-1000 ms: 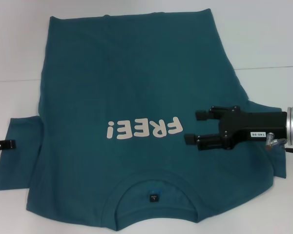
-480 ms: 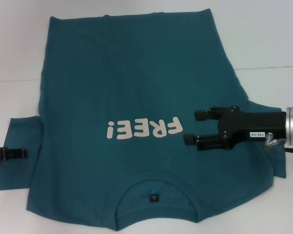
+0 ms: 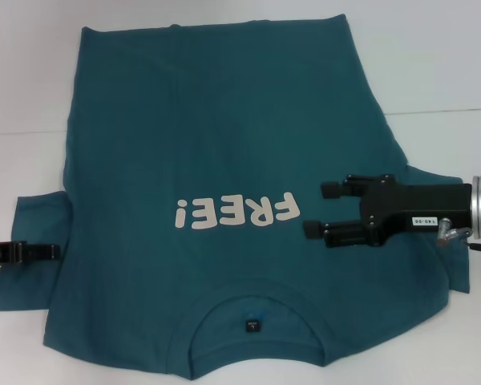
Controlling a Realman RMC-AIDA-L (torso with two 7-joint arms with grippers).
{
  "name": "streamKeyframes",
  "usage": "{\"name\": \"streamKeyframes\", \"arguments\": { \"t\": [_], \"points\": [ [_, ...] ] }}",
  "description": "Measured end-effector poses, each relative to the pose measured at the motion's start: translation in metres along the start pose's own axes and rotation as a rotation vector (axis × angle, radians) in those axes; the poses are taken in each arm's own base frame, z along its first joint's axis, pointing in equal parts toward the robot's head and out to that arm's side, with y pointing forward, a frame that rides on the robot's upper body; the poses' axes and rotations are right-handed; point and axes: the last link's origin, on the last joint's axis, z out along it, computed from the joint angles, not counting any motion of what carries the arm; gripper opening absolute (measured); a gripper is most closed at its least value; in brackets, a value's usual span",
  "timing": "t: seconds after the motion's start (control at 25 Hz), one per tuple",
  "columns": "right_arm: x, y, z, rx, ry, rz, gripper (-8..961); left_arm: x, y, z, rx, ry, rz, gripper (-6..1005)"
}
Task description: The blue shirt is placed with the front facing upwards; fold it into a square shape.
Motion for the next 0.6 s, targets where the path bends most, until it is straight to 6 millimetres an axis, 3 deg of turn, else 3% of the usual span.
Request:
{"name": "streamKeyframes", "arguments": {
  "t": [0.48, 0.6],
  "points": [
    [0.0012, 0.0002, -0.0005, 0.000, 0.003, 0.009, 919, 0.0008, -0.0022, 0.0002, 0.020, 0.018, 0.016, 851],
    [0.0013, 0.0002, -0.0006, 0.000, 0.003, 0.015, 919, 0.0002, -0.0023, 0.0008, 0.024, 0.022, 0.014, 711]
  ]
}}
